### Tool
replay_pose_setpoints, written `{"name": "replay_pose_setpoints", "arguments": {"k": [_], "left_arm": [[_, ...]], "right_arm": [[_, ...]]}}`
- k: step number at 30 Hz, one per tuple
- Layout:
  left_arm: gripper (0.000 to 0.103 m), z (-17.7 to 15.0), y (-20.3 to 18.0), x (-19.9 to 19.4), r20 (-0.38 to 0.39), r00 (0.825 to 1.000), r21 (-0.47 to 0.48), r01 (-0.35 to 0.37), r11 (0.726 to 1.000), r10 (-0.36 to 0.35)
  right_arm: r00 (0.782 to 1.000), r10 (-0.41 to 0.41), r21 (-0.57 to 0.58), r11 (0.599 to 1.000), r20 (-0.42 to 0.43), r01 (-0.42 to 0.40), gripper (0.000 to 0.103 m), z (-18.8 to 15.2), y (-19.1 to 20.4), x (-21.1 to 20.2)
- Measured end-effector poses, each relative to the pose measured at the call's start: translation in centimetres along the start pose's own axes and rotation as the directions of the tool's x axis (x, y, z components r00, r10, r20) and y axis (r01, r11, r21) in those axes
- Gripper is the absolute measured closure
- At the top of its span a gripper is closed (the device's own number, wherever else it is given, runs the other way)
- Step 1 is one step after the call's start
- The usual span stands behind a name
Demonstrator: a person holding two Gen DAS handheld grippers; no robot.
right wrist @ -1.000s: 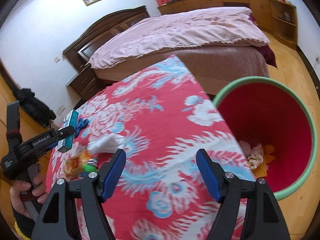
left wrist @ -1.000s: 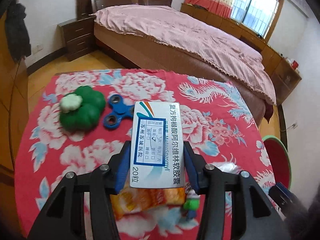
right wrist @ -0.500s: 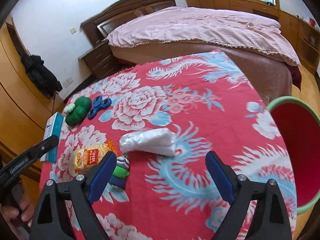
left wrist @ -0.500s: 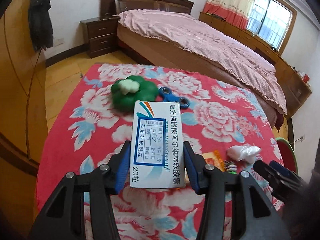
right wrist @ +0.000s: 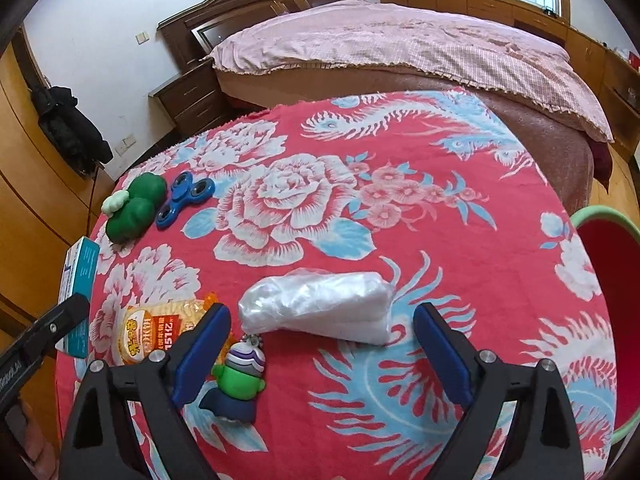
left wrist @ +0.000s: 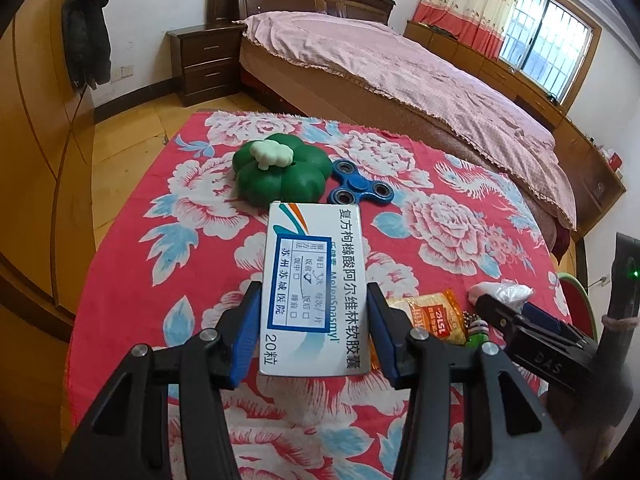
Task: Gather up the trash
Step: 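Grasp the white plastic bag with the right tool while the left tool holds the box, then carry the box and plastic bag over the red bucket and open both tools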
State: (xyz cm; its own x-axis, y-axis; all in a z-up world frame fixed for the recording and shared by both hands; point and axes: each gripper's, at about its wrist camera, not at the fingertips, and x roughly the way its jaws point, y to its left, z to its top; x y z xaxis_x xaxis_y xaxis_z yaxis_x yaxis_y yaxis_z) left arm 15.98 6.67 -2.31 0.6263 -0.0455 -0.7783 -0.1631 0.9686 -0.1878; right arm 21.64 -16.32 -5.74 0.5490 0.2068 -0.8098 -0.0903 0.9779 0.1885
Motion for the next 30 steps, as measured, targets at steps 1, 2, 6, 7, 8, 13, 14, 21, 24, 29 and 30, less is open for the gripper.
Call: {"name": "replay_pose_setpoints", "arguments": {"k": [1,2,6,7,8,13,14,21,24,29,30], "left_arm": [[0.052,0.0,-0.1,0.0,-0.002,1.0,0.003,0.001,1.0,-0.001],[0.052,0.0,-0.1,0.1,-0.005,1.0,0.005,0.002,1.0,-0.002],[0.052,0.0,-0.4,0.0,-0.021,1.0,0.011,0.019,1.0,-0.019],[0.052,0.0,-0.4,-0.1,-0.021,1.0,0.015,0.019,1.0,-0.019],[0.052,0.0,-0.5,-0.3,-0.021,1.0,0.019,0.02,1.0,-0.019],[0.052,-0.1,-1.5,-1.3,-0.032,0.998,0.049,0.051,0.998,-0.049],[0.052,-0.1,-1.8,-1.5,-0.039,0.998,0.057,0.058,0.997,-0.056],[0.052,-0.8,-4.7,-2.6,-0.085,0.992,0.129,0.108,0.986,-0.097],[0.052,-1.2,-6.5,-3.1,-0.091,0.99,0.169,0.126,0.977,-0.112],[0.052,-2.0,-10.0,-3.2,-0.124,0.979,0.215,0.185,0.959,-0.161],[0.052,-2.1,-10.8,-3.2,-0.131,0.977,0.224,0.195,0.955,-0.169]], "right_arm": [[1.0,-0.012,-0.006,1.0,0.005,0.012,0.013,0.0,0.1,0.0],[1.0,-0.02,-0.012,1.0,0.008,0.02,0.02,0.0,0.2,0.0],[1.0,-0.028,-0.013,1.0,0.009,0.028,0.028,0.3,0.1,0.0],[1.0,-0.023,-0.009,1.0,0.005,0.023,0.029,0.3,0.0,0.0],[1.0,-0.019,-0.007,1.0,0.004,0.019,0.029,0.4,-0.1,-0.1],[1.0,-0.025,-0.014,1.0,0.016,0.025,0.029,0.4,-0.6,-1.9],[1.0,-0.022,-0.008,1.0,0.011,0.022,0.029,0.4,-0.9,-2.3],[0.999,-0.015,0.034,0.999,-0.033,0.016,0.029,0.0,-3.1,-5.6],[1.0,-0.011,0.047,0.999,-0.025,0.012,0.029,-0.3,-4.2,-7.1],[1.0,-0.031,0.083,0.996,-0.002,0.031,0.029,-0.8,-7.2,-10.0],[0.999,-0.037,0.093,0.995,0.002,0.037,0.029,-1.0,-8.0,-10.6]]}}
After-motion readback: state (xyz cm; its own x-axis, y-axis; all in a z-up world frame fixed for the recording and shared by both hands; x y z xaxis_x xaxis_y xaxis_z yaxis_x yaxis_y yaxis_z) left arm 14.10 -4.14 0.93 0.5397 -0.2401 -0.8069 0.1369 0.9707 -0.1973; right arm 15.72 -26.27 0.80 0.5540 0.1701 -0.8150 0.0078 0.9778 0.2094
